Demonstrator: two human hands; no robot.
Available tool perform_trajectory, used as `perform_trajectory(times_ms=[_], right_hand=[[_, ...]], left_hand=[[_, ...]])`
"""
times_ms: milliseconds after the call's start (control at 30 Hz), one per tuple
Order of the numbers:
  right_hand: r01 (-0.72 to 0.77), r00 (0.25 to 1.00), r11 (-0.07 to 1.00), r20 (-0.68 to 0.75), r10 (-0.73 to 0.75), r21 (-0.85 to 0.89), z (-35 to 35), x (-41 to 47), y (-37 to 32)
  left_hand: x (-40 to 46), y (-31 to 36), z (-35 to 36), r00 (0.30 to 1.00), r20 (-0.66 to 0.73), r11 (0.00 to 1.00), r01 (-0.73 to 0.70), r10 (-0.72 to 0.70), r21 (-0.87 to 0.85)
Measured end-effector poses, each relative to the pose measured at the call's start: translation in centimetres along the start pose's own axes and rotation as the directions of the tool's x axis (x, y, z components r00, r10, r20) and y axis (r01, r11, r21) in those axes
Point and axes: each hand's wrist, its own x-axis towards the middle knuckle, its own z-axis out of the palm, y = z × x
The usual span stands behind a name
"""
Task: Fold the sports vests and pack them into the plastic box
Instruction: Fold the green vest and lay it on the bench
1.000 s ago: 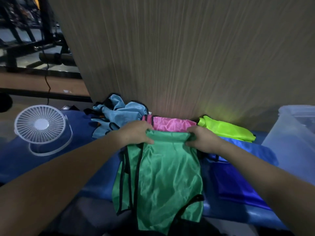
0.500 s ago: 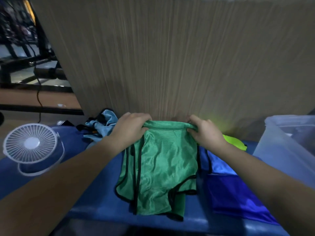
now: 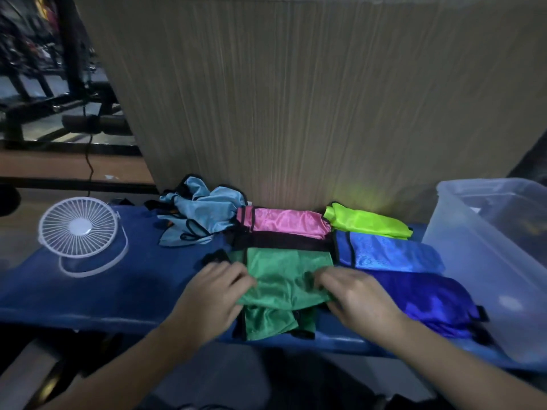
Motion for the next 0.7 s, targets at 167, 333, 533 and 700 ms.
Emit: perform_trajectory(times_ms=[167, 333, 533, 700], right_hand=[[0.035, 0.979, 0.996, 0.202, -0.017, -0.083, 1.4, -2.9, -1.6], [-0.001, 0.944, 0.996, 0.328, 0.031, -0.09, 1.4, -4.0, -2.1], [-0.169, 0.982, 0.985, 0.084, 0.17, -0.021, 2.2, -0.8, -2.9], [-0.222, 0.966, 0.975, 0.142, 0.218, 0.01, 6.6, 0.4, -2.4]], left_hand=[[-3.9, 1.8, 1.4, 0.979, 0.203, 0.999, 0.022, -0.013, -0.045], [-4.3, 2.2, 1.6, 0.987, 0.149, 0.995, 0.065, -0.054, -0.07], [-1.1, 2.9, 2.2, 0.984, -0.012, 0.98, 0.174, -0.176, -0.101], [0.2, 2.5, 5.6, 0.95, 0.204, 0.964, 0.257, -0.239, -0.066]])
